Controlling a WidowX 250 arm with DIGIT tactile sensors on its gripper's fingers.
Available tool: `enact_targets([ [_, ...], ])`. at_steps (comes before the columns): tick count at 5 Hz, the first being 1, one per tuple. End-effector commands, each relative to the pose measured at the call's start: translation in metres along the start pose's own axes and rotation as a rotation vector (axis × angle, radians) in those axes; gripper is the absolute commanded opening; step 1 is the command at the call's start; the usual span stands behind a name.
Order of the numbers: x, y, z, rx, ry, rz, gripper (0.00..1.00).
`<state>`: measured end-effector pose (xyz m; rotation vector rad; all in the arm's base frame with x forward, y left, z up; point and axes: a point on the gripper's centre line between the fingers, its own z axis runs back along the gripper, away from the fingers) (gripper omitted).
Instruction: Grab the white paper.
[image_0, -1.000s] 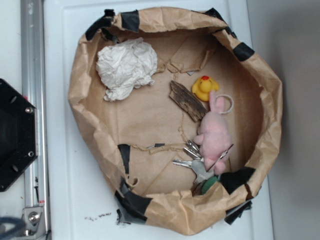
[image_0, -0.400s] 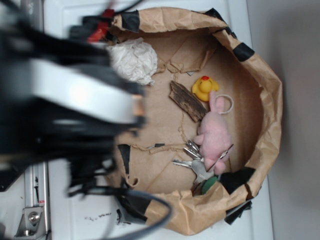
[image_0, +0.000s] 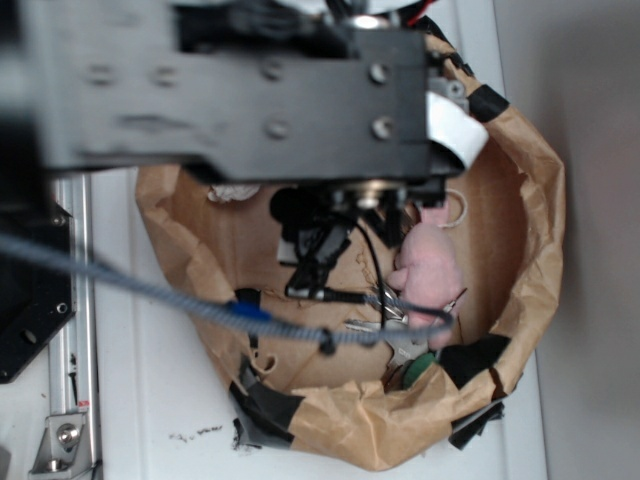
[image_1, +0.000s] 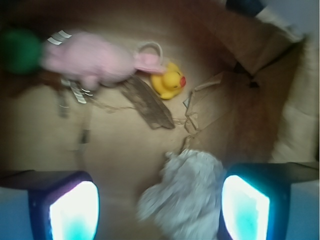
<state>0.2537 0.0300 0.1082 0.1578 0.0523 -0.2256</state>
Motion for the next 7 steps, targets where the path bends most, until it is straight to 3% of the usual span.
enact_targets([
  [1, -0.02, -0.006, -0.055, -0.01, -0.039, -0.186, 1.0],
  [3, -0.041, -0.027, -0.069, -0.026, 0.006, -0.281, 1.0],
  [4, -0.041, -0.025, -0.075, -0.046, 0.043, -0.253, 0.0],
  [5, -0.039, -0.024, -0.08, -0.059, 0.057, -0.246, 0.0],
  [7, -0.03, -0.028, -0.067, -0.015, 0.03, -0.229, 0.0],
])
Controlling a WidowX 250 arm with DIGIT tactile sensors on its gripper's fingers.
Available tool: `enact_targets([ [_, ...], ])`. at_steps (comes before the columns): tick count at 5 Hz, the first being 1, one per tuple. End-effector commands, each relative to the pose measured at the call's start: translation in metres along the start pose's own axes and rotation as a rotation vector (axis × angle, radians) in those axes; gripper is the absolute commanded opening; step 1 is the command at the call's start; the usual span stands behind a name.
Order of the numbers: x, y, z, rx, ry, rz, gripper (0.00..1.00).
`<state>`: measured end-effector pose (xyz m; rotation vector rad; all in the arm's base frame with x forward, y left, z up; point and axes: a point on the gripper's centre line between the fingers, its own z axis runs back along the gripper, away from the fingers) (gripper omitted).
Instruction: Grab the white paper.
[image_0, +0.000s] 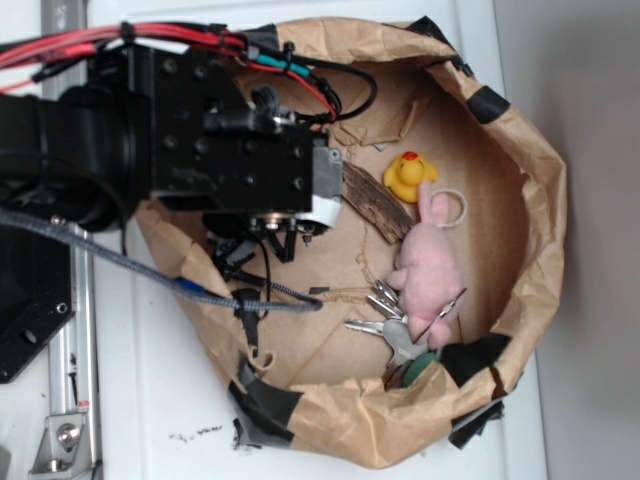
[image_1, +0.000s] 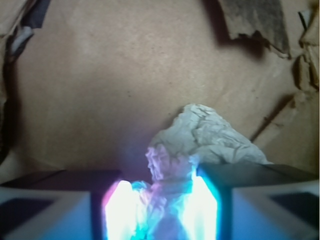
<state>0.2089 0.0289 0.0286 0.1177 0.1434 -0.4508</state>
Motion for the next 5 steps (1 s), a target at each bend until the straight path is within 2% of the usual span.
enact_targets([
  [1, 0.029, -0.01, 0.07, 0.017, -0.178, 0.036, 0.0],
  [2, 0.042, -0.013, 0.128, 0.0, -0.327, 0.1, 0.0],
  [3, 0.04, -0.013, 0.161, -0.003, -0.368, 0.135, 0.0],
  [4, 0.035, -0.014, 0.169, -0.035, -0.433, 0.284, 0.0],
  [5, 0.034, -0.016, 0.171, -0.067, -0.453, 0.366, 0.0],
])
